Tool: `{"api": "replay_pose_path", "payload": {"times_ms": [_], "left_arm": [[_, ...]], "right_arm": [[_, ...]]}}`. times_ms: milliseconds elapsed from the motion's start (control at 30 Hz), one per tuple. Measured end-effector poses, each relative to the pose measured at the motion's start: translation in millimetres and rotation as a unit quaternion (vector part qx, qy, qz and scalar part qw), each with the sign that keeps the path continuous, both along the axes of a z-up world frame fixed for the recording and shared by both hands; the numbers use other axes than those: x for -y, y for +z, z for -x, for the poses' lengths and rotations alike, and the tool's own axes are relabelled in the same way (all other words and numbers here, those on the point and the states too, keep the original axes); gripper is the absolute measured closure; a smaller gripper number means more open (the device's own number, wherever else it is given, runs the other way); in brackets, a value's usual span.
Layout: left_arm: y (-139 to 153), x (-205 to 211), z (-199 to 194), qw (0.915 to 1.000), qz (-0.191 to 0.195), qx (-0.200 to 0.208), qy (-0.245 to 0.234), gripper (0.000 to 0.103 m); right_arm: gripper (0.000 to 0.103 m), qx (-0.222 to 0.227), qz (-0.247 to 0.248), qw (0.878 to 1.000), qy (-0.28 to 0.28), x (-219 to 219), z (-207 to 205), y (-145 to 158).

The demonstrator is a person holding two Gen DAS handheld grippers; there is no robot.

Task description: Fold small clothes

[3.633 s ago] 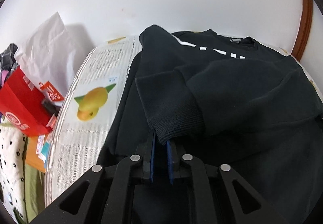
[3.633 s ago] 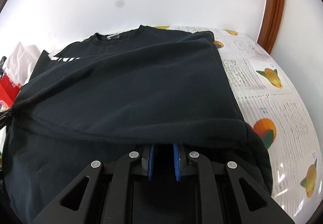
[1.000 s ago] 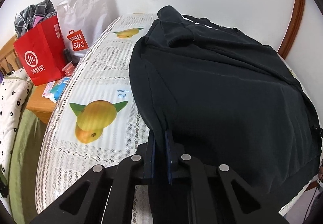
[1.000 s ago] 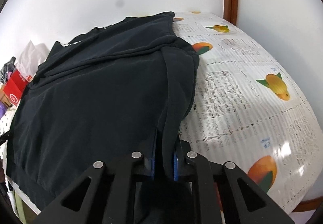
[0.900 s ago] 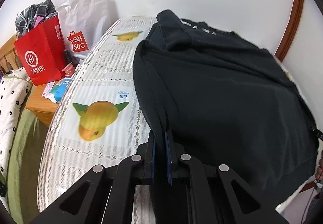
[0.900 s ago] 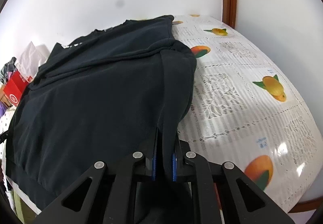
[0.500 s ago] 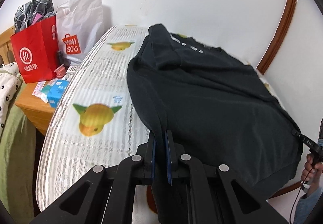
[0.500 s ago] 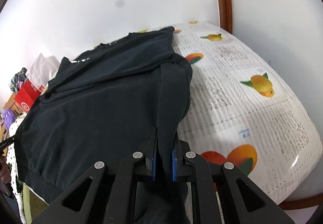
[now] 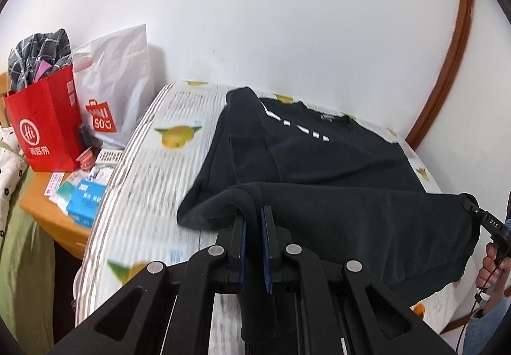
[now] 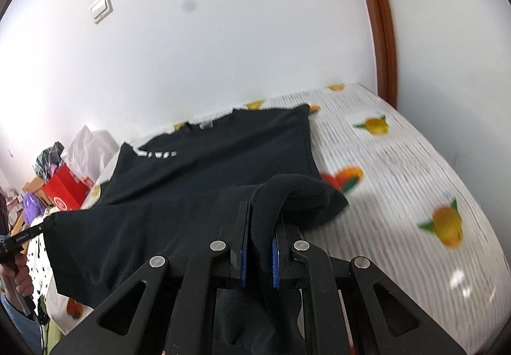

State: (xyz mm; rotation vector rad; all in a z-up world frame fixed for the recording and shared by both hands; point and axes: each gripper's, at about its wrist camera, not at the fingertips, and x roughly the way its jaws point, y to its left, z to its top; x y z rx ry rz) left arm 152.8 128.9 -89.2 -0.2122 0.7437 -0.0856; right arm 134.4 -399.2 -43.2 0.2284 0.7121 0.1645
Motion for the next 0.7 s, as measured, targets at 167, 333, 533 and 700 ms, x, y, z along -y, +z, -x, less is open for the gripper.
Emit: {"api": "replay_pose_path", "payload": {"times_ms": [167,333,533,700], "left_arm": [[3.2,-4.7,-35.2,0.9998,0.021,-0.001,0.006,0.095],[-3.0,-6.6,-72.0,0.9996,0.022,-0.010,0.018,0.095],[-20.0,-14.4,-111.5,0.9983,0.029,-0.035,0.037,0.095],[-36.6,-10.7,-132.3,0.9978,0.007,-0.051,0.041,0.094]], "right_arm": [[0.092,0.009,-0.025,1.000,-0.002,0.6,-41.5,7.1],[0.092,0.013,-0.056,0.998,-0.013,3.0,-76.7,5.1],[0.092,-0.004,-0.053,0.998,-0.026,3.1,-118.4,-12.7],[0.092,-0.025,-0.036,0.998,-0.035,1.1,-142.6,-32.0]]}}
